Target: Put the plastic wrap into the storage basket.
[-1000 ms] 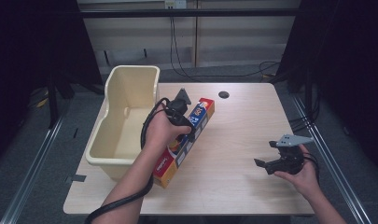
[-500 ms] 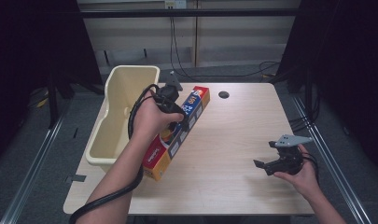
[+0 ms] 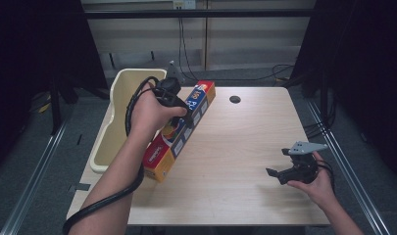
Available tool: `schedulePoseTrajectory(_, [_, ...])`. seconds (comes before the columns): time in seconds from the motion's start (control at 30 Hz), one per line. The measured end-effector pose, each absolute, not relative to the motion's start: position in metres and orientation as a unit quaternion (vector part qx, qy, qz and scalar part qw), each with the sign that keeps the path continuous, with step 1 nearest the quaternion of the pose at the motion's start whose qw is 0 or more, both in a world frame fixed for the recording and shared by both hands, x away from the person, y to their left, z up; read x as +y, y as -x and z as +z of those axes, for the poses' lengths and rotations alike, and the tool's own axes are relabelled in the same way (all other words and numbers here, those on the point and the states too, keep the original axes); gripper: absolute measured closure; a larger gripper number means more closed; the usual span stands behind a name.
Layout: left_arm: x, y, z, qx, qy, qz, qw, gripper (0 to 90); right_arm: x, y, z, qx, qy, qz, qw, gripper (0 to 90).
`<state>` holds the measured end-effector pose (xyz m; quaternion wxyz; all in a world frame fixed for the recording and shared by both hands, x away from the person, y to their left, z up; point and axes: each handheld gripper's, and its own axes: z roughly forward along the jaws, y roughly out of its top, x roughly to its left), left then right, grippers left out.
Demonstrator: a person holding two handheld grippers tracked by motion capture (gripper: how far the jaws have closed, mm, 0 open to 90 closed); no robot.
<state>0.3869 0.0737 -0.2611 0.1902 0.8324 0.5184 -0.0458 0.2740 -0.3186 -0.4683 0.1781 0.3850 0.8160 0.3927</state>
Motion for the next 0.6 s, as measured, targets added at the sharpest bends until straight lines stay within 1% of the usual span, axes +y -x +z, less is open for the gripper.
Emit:
schedulePoseTrajectory(0.33, [0.086, -0.390, -0.242, 0.529, -0.826, -0.036, 0.189, 40.5, -0.317, -0.274, -0.469, 0.820, -0.383, 0.389, 0.173, 0.0])
schedulePoseTrajectory(0.47, [0.092, -0.390, -0.234, 0.536, -0.822, -0.031, 0.190, 40.5, -0.318, -0.274, -0.468, 0.818, -0.382, 0.390, 0.181, 0.0])
schedulePoseTrajectory(0.53, [0.095, -0.389, -0.231, 0.540, -0.819, -0.027, 0.192, 40.5, -0.318, -0.274, -0.467, 0.818, -0.383, 0.392, 0.173, 0.0])
schedulePoseTrajectory(0.6, [0.098, -0.389, -0.228, 0.544, -0.816, -0.025, 0.192, 40.5, -0.318, -0.274, -0.468, 0.818, -0.382, 0.391, 0.179, 0.0])
